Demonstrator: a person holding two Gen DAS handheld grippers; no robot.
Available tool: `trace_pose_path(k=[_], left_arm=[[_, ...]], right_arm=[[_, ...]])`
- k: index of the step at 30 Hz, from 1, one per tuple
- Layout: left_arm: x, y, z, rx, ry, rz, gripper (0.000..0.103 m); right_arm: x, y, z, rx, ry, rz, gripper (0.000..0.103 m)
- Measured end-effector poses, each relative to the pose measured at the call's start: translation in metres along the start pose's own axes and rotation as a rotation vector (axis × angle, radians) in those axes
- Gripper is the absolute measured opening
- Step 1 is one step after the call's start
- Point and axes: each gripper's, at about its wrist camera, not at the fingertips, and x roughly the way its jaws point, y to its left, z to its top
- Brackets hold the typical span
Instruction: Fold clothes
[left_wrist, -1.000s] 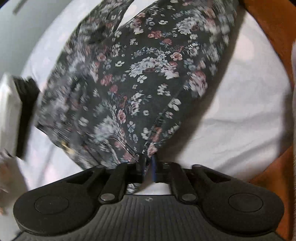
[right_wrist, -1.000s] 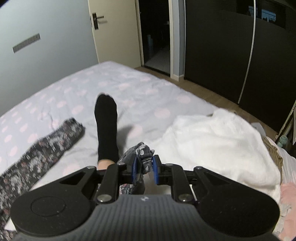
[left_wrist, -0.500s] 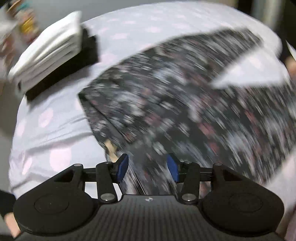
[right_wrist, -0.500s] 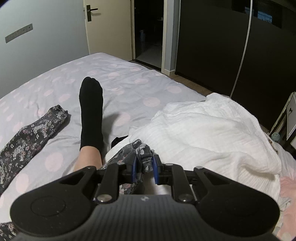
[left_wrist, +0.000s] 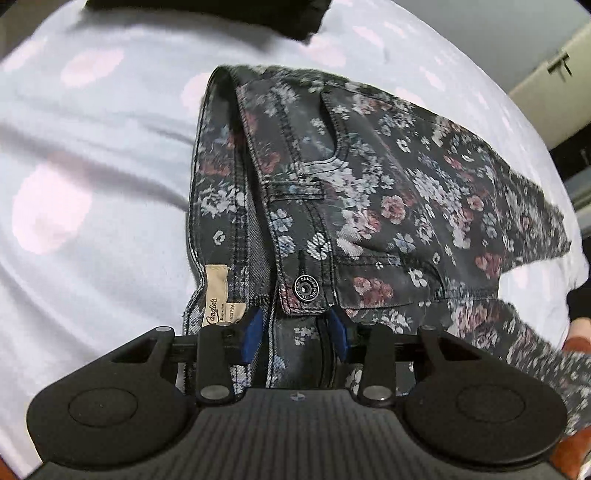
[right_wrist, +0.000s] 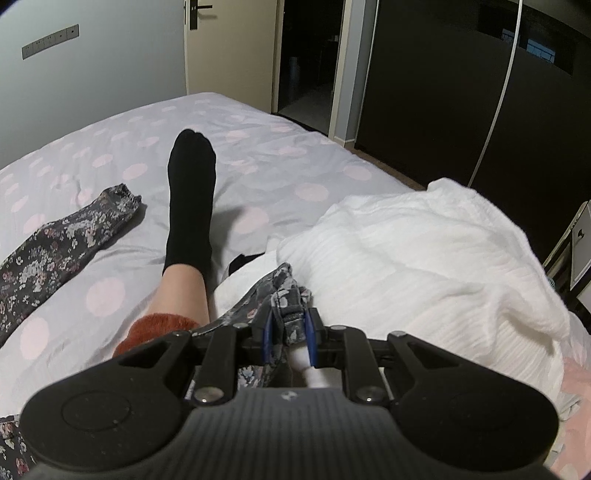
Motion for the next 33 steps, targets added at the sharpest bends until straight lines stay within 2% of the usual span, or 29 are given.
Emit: trace_pose_path(k=[3, 5, 8, 11, 12, 13, 14, 19, 26, 29, 32, 33], left_arm=[[0.003, 0.005, -0.002, -0.038, -0.004, -0.029, 0.047], [0.005, 0.010, -0.001, -0.108, -0.017, -0.063, 0.047], [0.001, 0.013, -0.002, -0.188, -0.077, -0.062, 0.027], [-0.013, 0.004, -0.008, -0.174, -0.150, -0.033, 0.020], [-0.018, -0.001, -0.010, -0.171, -0.171, -0.020, 0.011], [-0.026, -0.005, -0.012, -0.171, -0.193, -0.002, 0.006], [-0.034, -0.010, -0.014, -0.173, -0.213, 0.027, 0.006], [-0.049, -0.015, -0.011, -0.157, -0.199, 0.139, 0.006], [-0.016, -0.026, -0.010, -0.127, -0.158, 0.234, 0.006], [-0.018, -0.035, -0.012, -0.063, -0.157, 0.277, 0.009], [-0.034, -0.040, -0.017, 0.010, -0.164, 0.305, 0.034], [-0.042, -0.041, -0.021, 0.035, -0.168, 0.317, 0.039]], right_arm=[[0.004, 0.005, -0.003, -0.003, 0.011, 0.004, 0.021], [0.007, 0.008, -0.004, -0.005, 0.014, 0.008, 0.021], [0.010, 0.011, -0.006, -0.004, 0.012, 0.008, 0.021], [0.010, 0.013, -0.006, -0.009, 0.010, -0.006, 0.021], [0.010, 0.012, -0.006, -0.011, 0.007, -0.010, 0.021], [0.009, 0.011, -0.005, -0.009, 0.003, -0.015, 0.021], [0.008, 0.010, -0.004, -0.007, -0.001, -0.020, 0.021], [0.003, 0.004, 0.005, 0.035, -0.032, -0.028, 0.020], [-0.001, 0.006, 0.009, 0.015, -0.057, -0.034, 0.020], [0.005, 0.001, 0.008, 0.027, -0.044, -0.042, 0.020], [0.009, -0.004, 0.008, 0.045, -0.038, -0.044, 0.020], [0.010, -0.005, 0.008, 0.049, -0.038, -0.042, 0.020]])
